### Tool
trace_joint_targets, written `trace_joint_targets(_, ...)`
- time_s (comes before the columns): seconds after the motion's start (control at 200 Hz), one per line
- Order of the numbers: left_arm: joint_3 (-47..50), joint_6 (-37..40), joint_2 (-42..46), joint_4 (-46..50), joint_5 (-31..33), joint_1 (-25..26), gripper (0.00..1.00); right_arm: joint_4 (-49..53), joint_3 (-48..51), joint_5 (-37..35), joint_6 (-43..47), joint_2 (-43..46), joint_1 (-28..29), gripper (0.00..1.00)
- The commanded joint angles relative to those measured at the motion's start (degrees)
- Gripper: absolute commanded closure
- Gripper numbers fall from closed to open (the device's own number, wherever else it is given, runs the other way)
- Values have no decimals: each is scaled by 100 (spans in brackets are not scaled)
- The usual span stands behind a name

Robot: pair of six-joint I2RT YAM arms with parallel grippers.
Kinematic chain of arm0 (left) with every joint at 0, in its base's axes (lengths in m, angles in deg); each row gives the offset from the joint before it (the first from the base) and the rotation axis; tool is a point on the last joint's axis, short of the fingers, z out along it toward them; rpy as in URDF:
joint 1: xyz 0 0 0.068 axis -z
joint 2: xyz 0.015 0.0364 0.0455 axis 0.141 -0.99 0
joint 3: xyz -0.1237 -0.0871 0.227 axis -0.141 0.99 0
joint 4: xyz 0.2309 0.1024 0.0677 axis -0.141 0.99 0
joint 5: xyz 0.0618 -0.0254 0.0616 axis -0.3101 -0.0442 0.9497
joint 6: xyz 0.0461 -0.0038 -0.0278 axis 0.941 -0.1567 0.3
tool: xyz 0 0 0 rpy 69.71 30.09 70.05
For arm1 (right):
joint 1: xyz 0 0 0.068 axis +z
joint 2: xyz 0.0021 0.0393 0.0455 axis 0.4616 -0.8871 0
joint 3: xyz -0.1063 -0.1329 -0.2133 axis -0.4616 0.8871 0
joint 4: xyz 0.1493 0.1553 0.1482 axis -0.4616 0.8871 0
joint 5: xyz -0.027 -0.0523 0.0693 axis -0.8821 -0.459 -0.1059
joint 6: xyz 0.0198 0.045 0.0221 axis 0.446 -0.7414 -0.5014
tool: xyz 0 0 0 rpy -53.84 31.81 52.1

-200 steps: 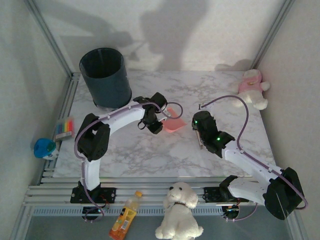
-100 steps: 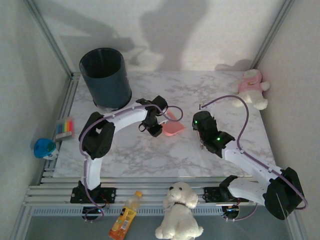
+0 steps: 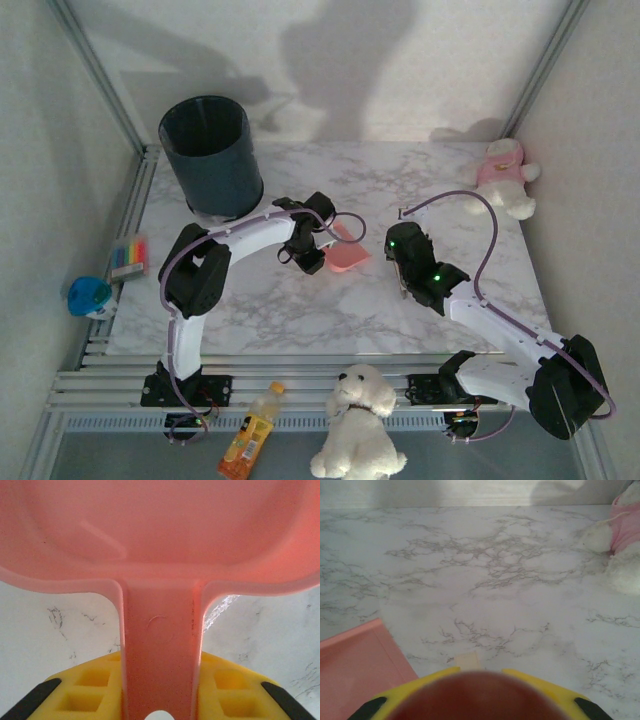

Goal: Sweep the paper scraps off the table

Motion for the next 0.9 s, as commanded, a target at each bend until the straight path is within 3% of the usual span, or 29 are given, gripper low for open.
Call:
trace_joint_targets(0.0,19,104,-65,189,58,32,88,-50,-35,-145,44,48,-36,100)
trace_joint_targets(0.375,39,133,-64,230,83,32,84,-46,-26,-145,51,44,-49,100)
trace_joint_targets(0.591,18,301,18,237,12,32,88,-41,-24,-140,35,43,-46,100)
trace_joint_targets(0.896,67,358,236,148,186,32,81,-18,-18,-136,9,42,-47,100)
